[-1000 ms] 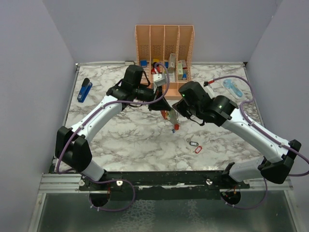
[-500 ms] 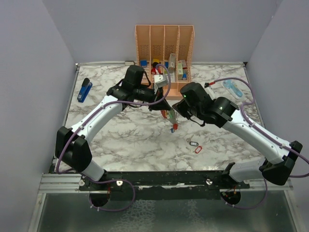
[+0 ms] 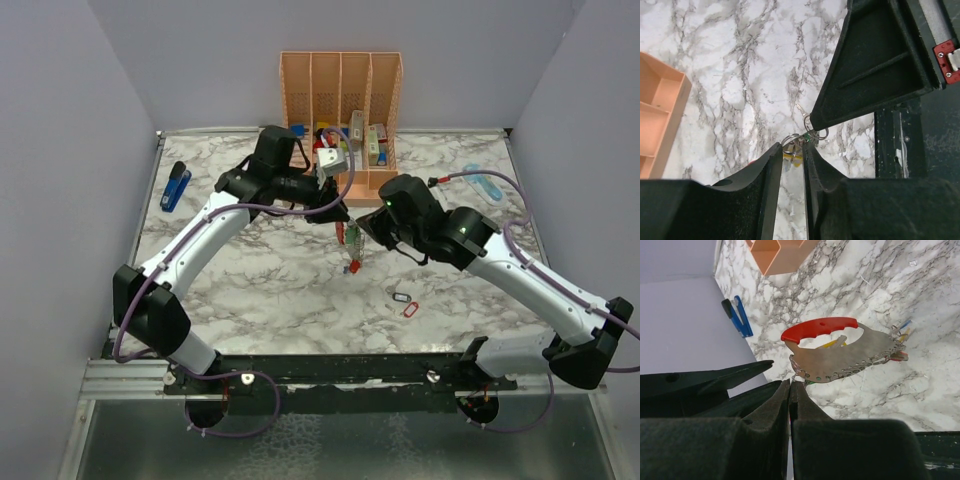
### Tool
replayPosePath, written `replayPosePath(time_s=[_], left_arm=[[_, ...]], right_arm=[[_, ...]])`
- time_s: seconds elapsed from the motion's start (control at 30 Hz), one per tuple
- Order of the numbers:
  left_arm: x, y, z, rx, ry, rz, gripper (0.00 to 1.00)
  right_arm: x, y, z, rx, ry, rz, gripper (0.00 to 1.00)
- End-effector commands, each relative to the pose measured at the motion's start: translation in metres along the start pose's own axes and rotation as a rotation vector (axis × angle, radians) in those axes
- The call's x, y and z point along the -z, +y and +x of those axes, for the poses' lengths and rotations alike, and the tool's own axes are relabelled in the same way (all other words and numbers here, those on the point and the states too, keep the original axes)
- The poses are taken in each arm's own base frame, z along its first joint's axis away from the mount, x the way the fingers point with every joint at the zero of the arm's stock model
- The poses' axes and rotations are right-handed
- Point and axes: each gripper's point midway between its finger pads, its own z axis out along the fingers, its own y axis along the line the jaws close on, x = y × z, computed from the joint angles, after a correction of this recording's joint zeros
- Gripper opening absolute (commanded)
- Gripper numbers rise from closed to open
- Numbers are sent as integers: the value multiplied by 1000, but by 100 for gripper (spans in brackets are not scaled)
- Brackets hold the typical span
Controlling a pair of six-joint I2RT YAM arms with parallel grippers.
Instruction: Put the keys on the keyring
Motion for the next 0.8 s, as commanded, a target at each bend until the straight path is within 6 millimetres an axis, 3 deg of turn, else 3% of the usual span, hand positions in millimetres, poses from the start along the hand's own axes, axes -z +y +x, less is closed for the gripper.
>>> replayPosePath(time_s=[0.0,0.2,0.43,0.57,0.77], left_arm=[[13,-2,-8,-93,39,-33,28],[18,-3,-7,-187,69,-16,42],[18,-22,18,-433,88,167,50],[17,-16,27,-471,78,182,52],[14,-15,22,-456,19,203,61]], right_arm=[[10,11,-5,-68,-6,-47,1],[12,9,-6,-66,-4,-50,1],[13,12,1,-25,30,-67,1],[15,12,2,-10,42,-80,1],[17,12,7,4,66,-110,1]])
